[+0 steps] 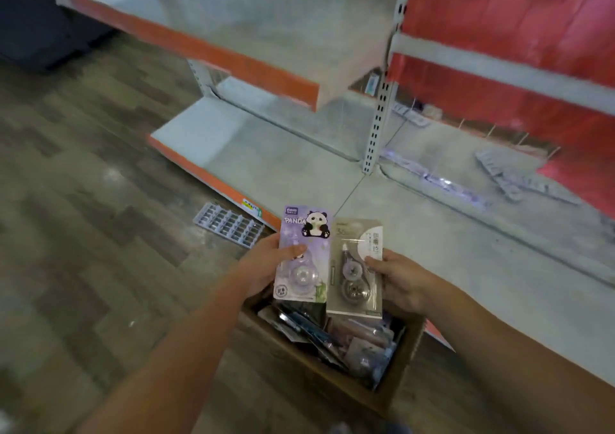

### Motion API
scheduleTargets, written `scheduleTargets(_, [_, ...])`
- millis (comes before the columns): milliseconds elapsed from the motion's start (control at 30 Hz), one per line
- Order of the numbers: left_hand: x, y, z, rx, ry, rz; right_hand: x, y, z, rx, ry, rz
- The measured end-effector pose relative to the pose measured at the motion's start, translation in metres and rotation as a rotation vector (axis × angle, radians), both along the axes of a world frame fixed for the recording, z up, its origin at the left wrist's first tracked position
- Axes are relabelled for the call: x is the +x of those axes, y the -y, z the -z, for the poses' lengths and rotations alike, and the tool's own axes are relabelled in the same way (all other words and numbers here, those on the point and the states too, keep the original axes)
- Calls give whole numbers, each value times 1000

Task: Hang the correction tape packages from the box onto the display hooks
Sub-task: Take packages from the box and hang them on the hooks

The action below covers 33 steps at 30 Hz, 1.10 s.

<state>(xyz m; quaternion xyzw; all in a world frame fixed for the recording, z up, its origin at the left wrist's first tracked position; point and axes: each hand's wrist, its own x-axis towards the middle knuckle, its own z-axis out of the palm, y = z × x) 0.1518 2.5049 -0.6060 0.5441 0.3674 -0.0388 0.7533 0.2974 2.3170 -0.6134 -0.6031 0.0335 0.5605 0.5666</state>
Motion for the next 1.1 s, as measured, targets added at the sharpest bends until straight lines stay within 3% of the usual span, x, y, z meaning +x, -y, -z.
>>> scheduleTargets(400, [-36, 31, -286, -16, 78, 35, -32, 38, -288, -29, 163, 123])
scheduleTargets(700, [-16, 44, -463, 266, 292, 316, -67, 49, -437, 172, 380, 345])
scheduleTargets(900, [16, 61, -528, 270, 466, 322, -59, 91, -507, 173, 540, 562])
scheduleTargets(1100, [49, 91, -543, 216, 574, 436, -57, 141, -535, 233, 543, 735])
